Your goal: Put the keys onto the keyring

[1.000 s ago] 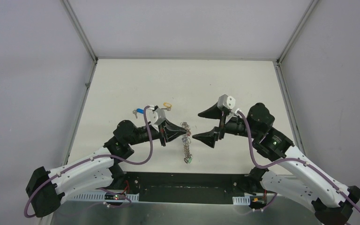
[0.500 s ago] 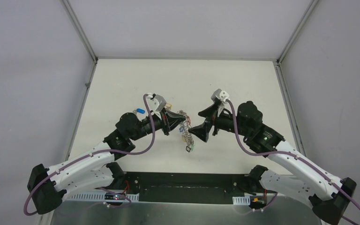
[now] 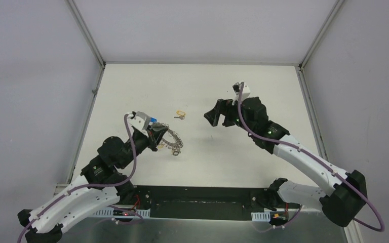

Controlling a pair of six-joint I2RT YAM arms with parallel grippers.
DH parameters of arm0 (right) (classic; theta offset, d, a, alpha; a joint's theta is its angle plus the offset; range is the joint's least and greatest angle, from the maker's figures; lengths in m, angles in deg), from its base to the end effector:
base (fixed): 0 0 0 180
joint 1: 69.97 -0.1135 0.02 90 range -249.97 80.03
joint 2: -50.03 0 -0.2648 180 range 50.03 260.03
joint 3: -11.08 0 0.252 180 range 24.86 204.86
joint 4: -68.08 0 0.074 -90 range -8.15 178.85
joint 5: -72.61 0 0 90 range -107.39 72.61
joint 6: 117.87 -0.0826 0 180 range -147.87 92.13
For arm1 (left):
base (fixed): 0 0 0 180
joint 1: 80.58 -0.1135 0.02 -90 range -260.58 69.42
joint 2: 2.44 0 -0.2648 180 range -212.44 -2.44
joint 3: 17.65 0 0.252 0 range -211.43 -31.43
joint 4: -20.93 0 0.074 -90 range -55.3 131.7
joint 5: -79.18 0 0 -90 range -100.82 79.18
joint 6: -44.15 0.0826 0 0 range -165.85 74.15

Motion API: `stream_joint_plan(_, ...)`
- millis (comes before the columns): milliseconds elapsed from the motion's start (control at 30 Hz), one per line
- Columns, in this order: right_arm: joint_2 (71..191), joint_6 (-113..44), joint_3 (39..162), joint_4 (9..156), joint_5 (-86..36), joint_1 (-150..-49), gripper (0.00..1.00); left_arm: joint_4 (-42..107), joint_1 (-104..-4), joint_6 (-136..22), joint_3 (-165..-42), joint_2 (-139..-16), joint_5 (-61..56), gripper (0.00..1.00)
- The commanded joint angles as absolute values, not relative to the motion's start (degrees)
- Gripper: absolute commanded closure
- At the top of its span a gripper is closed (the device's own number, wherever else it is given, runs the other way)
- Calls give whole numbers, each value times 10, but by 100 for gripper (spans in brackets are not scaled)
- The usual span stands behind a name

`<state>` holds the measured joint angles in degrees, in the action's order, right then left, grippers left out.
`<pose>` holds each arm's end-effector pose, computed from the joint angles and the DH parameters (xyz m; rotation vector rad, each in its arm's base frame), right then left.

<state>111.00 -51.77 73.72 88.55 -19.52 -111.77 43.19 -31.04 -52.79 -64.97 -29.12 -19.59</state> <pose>0.2153 0.1966 0.3019 -0.3345 1.9545 0.8010 0.1230 -0.1248 0.3168 0.4794 1.5646 -0.6404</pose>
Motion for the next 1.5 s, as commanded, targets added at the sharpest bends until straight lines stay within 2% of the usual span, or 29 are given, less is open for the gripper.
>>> stream_joint_plan(0,1191,-597,799,870,-194,-1080,4,486,-307,-520,-636,-202,-201,100)
stream_joint_plan(233,1378,-657,923,941,-250,-1068,0,526,-307,-542,-632,-146,-170,100)
stream_joint_plan(400,1505,-746,1001,961,-257,-1068,7,554,-307,-530,-649,-145,-165,100)
stream_joint_plan(633,1706,-824,1179,1044,-342,-1072,34,583,-307,-529,-661,-137,-185,100)
stream_joint_plan(700,1739,-827,1214,1060,-337,-1075,40,588,-307,-530,-660,-129,-192,100)
stream_joint_plan(800,1763,-831,1232,1061,-317,-1078,59,594,-307,-534,-660,-118,-201,100)
stream_joint_plan(867,1774,-836,1241,1070,-307,-1076,65,600,-307,-539,-660,-111,-206,100)
stream_joint_plan(1200,1816,-852,1245,1056,-327,-1074,69,616,-307,-545,-659,-108,-206,100)
stream_joint_plan(1367,1816,-854,1244,1040,-333,-1073,62,620,-307,-548,-656,-107,-207,100)
stream_joint_plan(1467,1819,-853,1250,1046,-330,-1071,64,620,-307,-550,-656,-109,-205,100)
